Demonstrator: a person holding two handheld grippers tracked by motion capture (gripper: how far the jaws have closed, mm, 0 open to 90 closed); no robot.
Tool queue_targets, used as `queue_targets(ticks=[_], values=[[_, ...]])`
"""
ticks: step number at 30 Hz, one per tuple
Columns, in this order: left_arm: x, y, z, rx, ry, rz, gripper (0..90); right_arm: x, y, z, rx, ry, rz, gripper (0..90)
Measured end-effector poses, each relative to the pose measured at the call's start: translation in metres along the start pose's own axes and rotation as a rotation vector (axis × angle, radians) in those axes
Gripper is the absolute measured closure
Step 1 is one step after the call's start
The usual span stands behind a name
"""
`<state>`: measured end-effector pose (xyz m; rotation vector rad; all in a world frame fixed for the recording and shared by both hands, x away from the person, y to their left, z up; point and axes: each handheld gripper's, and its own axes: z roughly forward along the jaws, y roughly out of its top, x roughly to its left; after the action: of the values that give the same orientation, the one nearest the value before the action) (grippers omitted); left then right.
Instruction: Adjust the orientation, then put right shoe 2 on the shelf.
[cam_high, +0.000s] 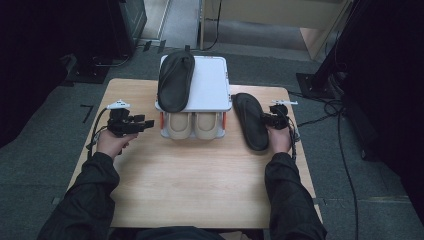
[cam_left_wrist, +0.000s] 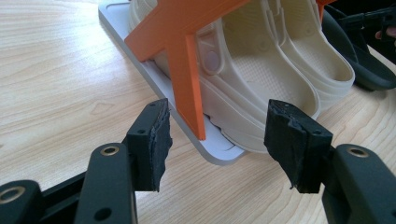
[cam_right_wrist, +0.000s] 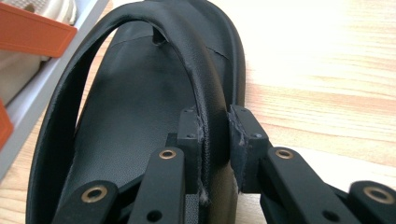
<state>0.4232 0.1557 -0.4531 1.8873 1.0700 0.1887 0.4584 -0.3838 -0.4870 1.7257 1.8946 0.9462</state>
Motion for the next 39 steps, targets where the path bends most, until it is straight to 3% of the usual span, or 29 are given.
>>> queue_targets(ticks=[20,33,39], values=[[0.000,0.000,0.000,0.004,-0.001,-0.002,40.7,0.001,0.008,-0.013,0.012,-0.002,0.029,76.5],[-0.001,0.000,0.000,0.011,-0.006,0.004,40.6,0.001,0.022,-0.034,-0.013,0.000,0.022,76.5],[-0.001,0.000,0.000,0.007,-0.005,0.001,40.6,0.001,0.030,-0.040,0.009,-0.014,0.029,76.5]])
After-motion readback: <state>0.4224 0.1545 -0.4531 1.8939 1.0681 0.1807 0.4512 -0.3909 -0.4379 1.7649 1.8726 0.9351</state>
